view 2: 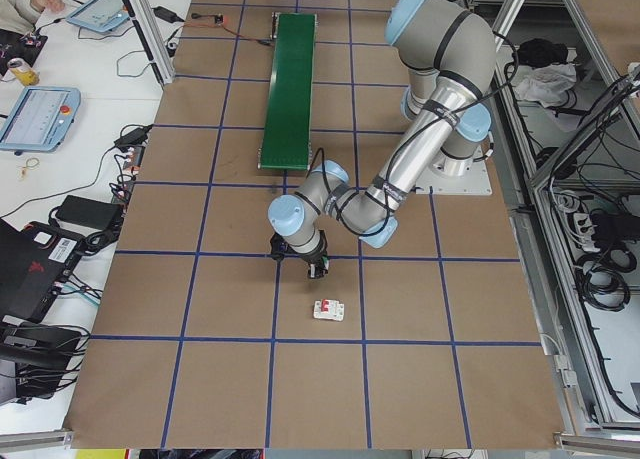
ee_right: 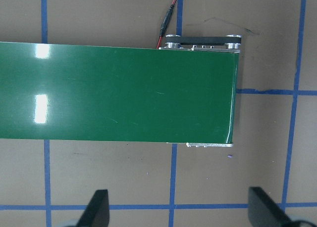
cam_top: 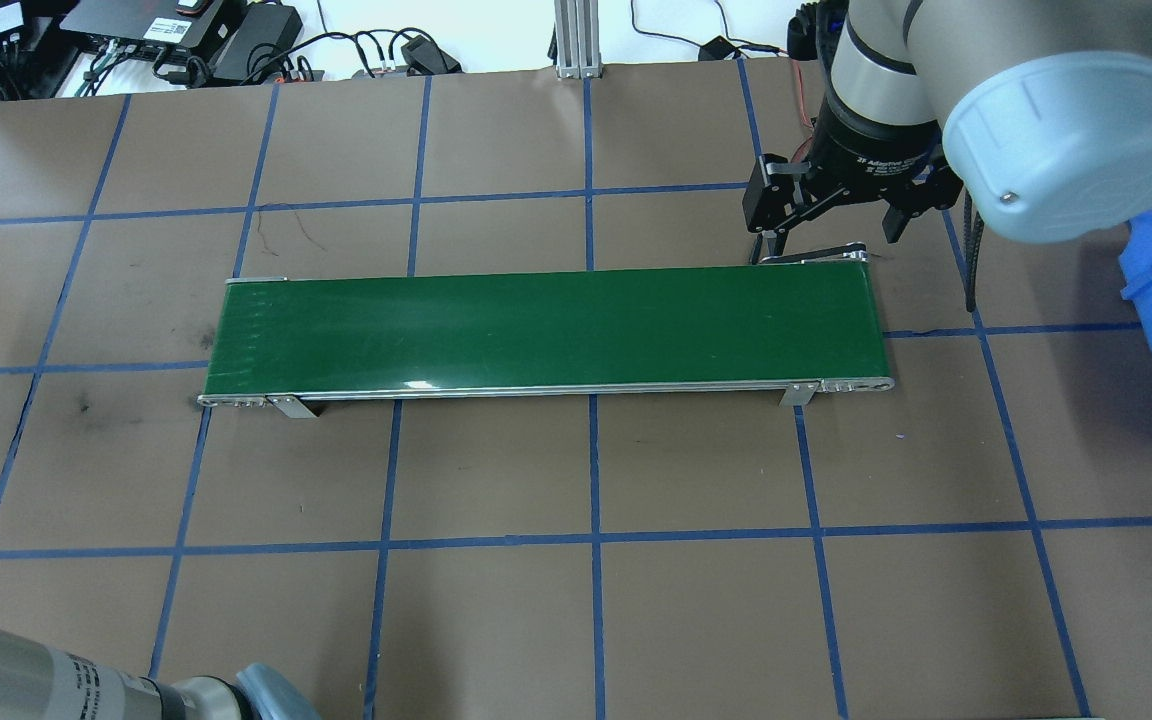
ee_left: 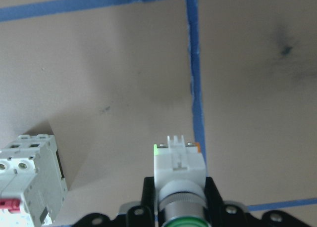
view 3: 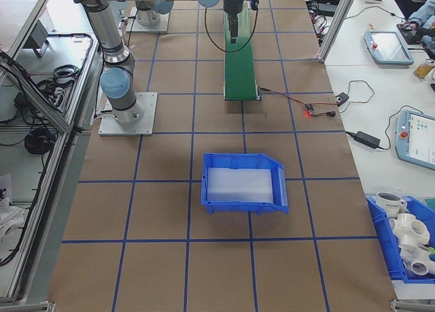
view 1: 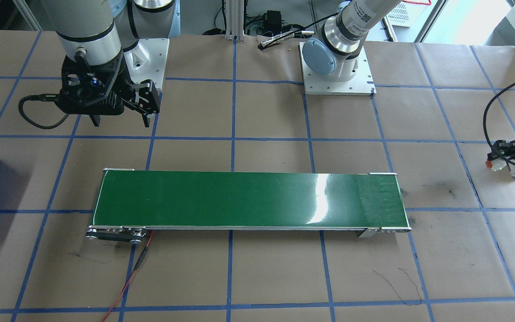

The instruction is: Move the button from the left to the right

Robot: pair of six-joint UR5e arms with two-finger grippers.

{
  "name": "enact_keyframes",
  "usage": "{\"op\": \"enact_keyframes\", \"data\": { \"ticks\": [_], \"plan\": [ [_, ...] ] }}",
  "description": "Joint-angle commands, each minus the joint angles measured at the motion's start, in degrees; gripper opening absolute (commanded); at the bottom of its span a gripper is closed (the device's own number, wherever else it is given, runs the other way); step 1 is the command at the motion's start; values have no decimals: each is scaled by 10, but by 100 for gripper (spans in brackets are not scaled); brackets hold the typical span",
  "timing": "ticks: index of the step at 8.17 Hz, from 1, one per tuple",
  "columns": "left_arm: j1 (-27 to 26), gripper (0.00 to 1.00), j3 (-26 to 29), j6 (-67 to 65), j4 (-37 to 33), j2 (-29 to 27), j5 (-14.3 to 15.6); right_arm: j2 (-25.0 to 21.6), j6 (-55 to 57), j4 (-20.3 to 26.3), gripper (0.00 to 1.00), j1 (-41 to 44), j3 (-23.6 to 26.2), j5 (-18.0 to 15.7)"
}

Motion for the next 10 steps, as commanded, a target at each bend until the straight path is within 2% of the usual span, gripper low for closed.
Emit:
{"op": "enact_keyframes", "data": {
  "ticks": [1,2,3,4,5,7,10],
  "plan": [
    [-85,0,3,-45,-86,120,-55,0,0,-3,100,0,0,0],
    [-130,0,3,-54,-97,149,-77,0,0,-3,100,0,0,0],
    [-176,0,3,-121,-98,165,-84,0,0,-3,100,0,0,1],
    [-226,0,-2,-153,-98,177,-122,0,0,-3,100,0,0,1],
    [-262,0,2,-190,-95,171,-141,0,0,-3,100,0,0,1],
    [-295,0,3,-294,-85,156,-140,0,-1,-4,100,0,0,1],
    [-301,0,3,-375,-87,93,-131,1,-1,-2,100,0,0,0]
  ]
}}
